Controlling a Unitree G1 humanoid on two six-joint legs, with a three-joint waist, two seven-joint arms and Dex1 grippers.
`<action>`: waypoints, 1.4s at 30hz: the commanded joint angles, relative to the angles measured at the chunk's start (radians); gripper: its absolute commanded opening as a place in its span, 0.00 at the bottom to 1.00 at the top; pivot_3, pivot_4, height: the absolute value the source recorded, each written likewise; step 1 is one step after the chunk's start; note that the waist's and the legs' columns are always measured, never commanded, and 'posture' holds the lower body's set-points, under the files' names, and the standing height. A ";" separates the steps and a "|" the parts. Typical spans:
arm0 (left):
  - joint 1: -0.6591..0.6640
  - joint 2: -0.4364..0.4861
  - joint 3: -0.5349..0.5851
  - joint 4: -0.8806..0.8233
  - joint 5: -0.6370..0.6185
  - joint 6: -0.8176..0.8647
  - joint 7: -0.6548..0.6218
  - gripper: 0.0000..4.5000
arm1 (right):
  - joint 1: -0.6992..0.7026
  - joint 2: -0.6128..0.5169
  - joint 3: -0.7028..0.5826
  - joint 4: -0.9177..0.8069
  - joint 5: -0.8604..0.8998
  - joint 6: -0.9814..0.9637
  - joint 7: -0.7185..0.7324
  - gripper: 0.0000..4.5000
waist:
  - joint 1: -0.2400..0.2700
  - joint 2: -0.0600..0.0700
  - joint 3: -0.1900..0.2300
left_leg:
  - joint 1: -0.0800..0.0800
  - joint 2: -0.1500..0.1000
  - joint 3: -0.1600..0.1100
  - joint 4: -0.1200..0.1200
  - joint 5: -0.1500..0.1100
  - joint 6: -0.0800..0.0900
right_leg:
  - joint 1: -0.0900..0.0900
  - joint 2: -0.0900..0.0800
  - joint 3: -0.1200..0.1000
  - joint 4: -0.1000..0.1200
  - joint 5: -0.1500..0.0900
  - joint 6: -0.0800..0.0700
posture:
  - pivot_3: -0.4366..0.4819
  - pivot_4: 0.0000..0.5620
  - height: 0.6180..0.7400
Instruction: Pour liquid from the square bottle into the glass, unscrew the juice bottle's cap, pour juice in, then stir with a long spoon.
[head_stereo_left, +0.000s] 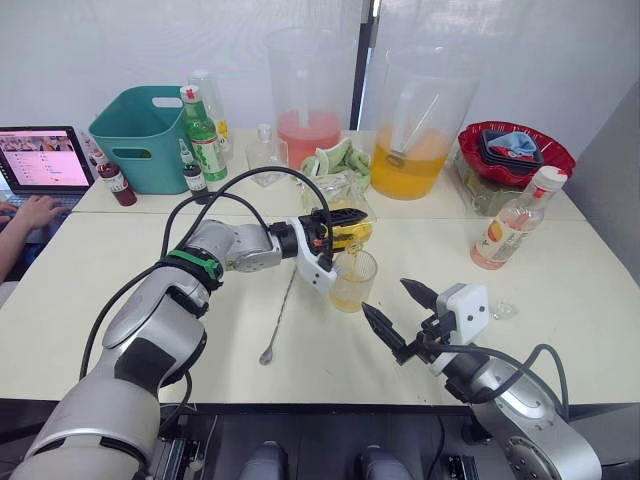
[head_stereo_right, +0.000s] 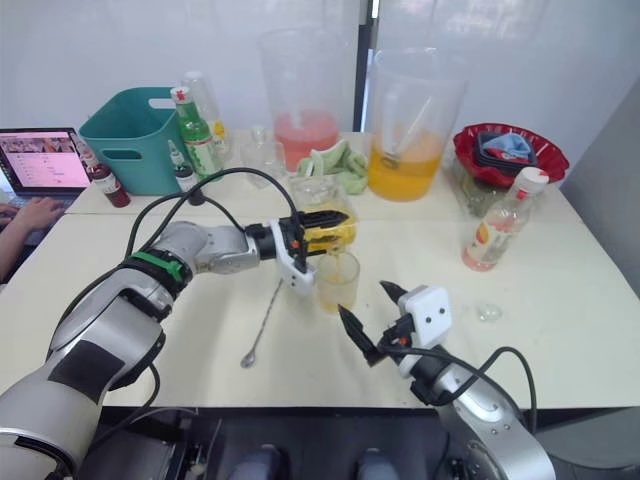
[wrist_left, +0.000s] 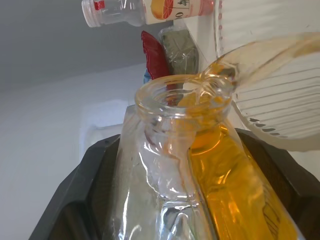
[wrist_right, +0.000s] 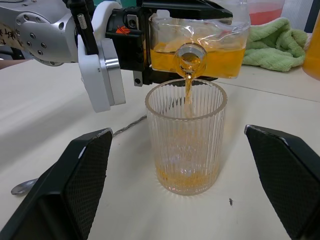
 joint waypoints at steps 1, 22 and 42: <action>-0.063 0.005 0.048 -0.022 -0.060 -0.005 0.006 0.66 | -0.002 0.001 -0.021 -0.044 0.014 -0.013 0.000 0.99 | 0.000 0.000 0.000 | 0.000 0.000 0.000 0.000 0.000 0.000 | 0.000 0.000 0.000 0.000 0.000 0.000 | 0.48 0.27 1.00; 0.031 -0.017 0.349 -0.003 -0.642 0.030 -0.594 0.66 | -0.055 -0.012 -0.051 0.003 0.034 -0.008 0.032 0.99 | -0.004 0.000 0.000 | 0.000 0.000 0.000 0.005 0.000 0.000 | 0.000 0.000 0.000 0.006 0.000 0.000 | 0.48 0.27 1.00; 0.576 0.025 0.876 -1.040 -1.216 1.283 -0.700 0.66 | -0.325 -0.351 -0.144 0.328 0.215 0.056 0.516 0.99 | -0.013 0.000 0.000 | 0.001 0.001 -0.003 0.007 0.000 0.001 | 0.000 0.001 0.000 0.009 0.000 0.000 | 0.48 0.27 1.00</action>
